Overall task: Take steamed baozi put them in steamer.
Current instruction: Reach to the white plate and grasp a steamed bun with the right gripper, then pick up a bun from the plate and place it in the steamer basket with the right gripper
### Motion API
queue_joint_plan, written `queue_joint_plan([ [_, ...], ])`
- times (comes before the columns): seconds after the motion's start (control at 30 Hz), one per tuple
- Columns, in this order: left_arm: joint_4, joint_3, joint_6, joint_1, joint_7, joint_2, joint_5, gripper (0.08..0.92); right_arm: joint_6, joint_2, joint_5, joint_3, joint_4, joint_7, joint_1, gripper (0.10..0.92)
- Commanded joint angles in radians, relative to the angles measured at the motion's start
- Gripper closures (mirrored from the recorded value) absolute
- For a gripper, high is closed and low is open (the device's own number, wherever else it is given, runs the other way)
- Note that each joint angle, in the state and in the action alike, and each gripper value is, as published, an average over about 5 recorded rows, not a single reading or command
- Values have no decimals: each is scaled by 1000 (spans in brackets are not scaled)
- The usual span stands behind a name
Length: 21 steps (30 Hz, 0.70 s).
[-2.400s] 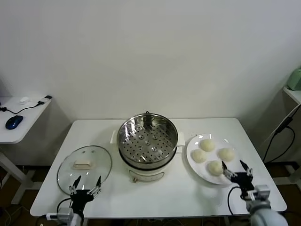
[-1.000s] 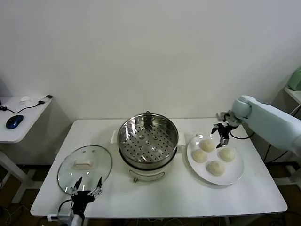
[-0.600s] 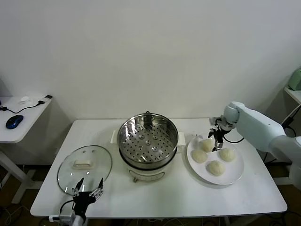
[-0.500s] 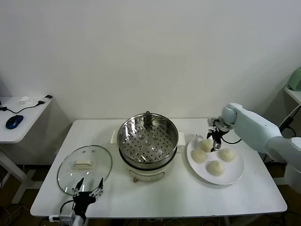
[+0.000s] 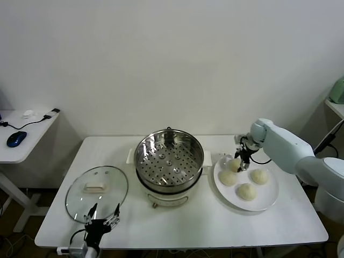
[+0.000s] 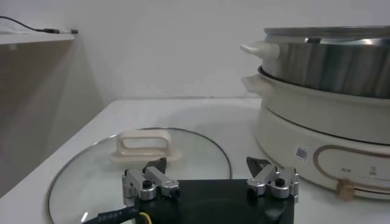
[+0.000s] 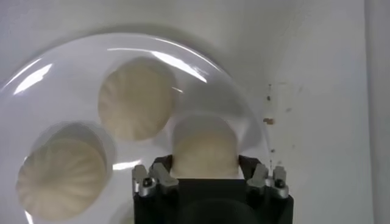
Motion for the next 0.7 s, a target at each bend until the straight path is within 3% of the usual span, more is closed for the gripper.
queue_joint_plan([
  [0.03,-11,5,0,4,-1,-4,7,177,-11,-49,75,-90,131,-15,137,329],
  [0.23,-36,12,8,2,0,-7,10,177,71,-39,294,-394,374,-56,566,330],
  [0.5,-55,16,13,4,-2,-7,9,177,281,178,463,-512,636,-91,878,330],
  [0.6,-54,17,8,8,-3,-6,9,177,373,226,453,-522,738,-63,847,330],
  [0.7,-51,19,2,12,-4,-5,12,177,515,250,300,-505,751,-33,750,330],
])
